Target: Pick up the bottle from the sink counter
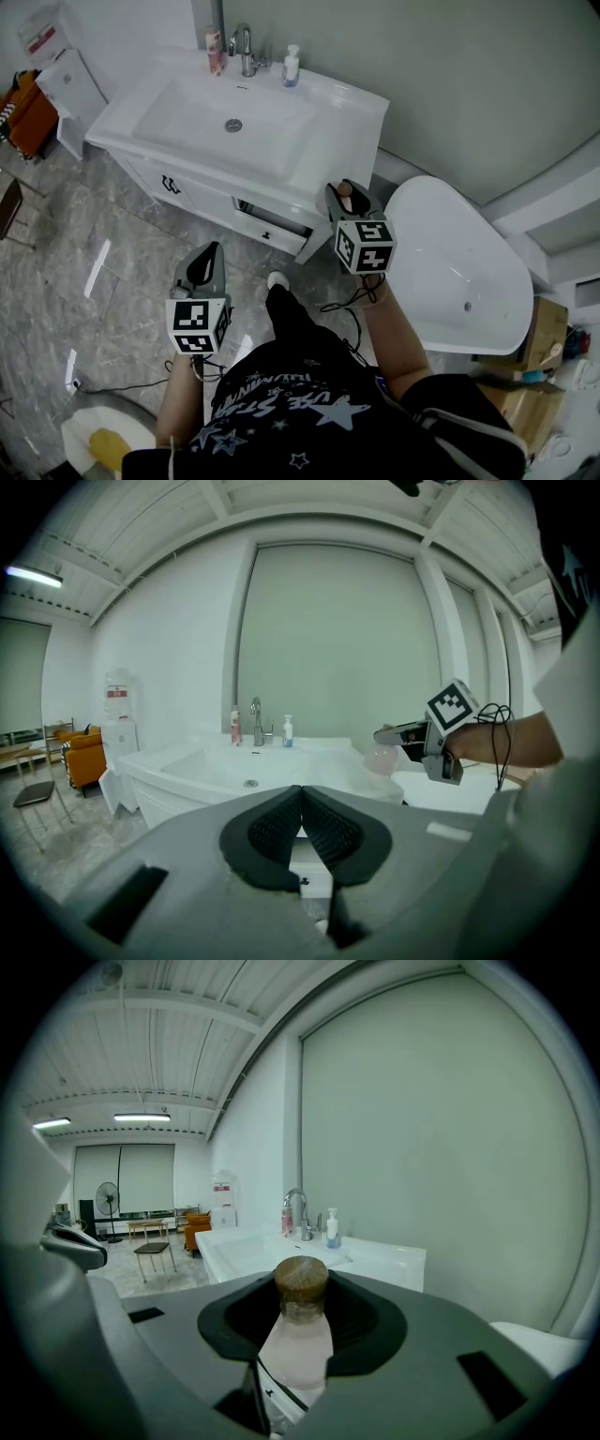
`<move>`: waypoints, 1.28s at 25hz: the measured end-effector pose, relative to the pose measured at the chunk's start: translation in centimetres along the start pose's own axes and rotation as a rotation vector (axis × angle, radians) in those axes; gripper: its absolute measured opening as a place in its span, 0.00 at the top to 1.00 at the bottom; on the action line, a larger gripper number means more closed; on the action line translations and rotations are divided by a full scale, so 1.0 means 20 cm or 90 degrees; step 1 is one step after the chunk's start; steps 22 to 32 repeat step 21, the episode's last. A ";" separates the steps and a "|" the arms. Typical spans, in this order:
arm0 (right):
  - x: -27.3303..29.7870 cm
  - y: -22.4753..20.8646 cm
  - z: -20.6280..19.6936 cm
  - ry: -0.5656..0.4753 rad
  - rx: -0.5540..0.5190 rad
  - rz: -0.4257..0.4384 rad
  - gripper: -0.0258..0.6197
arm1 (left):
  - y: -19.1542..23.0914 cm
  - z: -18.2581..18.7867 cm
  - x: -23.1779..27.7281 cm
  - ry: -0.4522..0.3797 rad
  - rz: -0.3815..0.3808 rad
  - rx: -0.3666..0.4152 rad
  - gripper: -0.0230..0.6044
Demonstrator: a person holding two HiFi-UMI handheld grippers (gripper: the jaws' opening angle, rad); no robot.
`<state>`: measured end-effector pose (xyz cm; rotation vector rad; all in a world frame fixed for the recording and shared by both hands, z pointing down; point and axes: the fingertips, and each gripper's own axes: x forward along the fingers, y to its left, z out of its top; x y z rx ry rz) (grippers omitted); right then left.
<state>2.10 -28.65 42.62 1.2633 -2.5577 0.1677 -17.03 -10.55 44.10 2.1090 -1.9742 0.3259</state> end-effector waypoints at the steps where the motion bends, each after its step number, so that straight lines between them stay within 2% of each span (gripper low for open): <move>1: -0.04 0.02 -0.01 0.000 -0.002 0.002 0.74 | -0.01 -0.01 -0.04 -0.002 0.001 0.000 0.93; 9: -0.33 0.20 -0.09 0.006 -0.013 0.021 0.74 | -0.10 -0.11 -0.35 -0.011 0.010 -0.008 0.93; 19: -0.65 0.30 -0.18 0.003 -0.014 0.019 0.74 | -0.25 -0.20 -0.62 -0.016 -0.001 -0.005 0.93; 32: -0.71 0.32 -0.21 0.003 -0.011 0.020 0.74 | -0.28 -0.22 -0.66 -0.017 -0.004 -0.002 0.93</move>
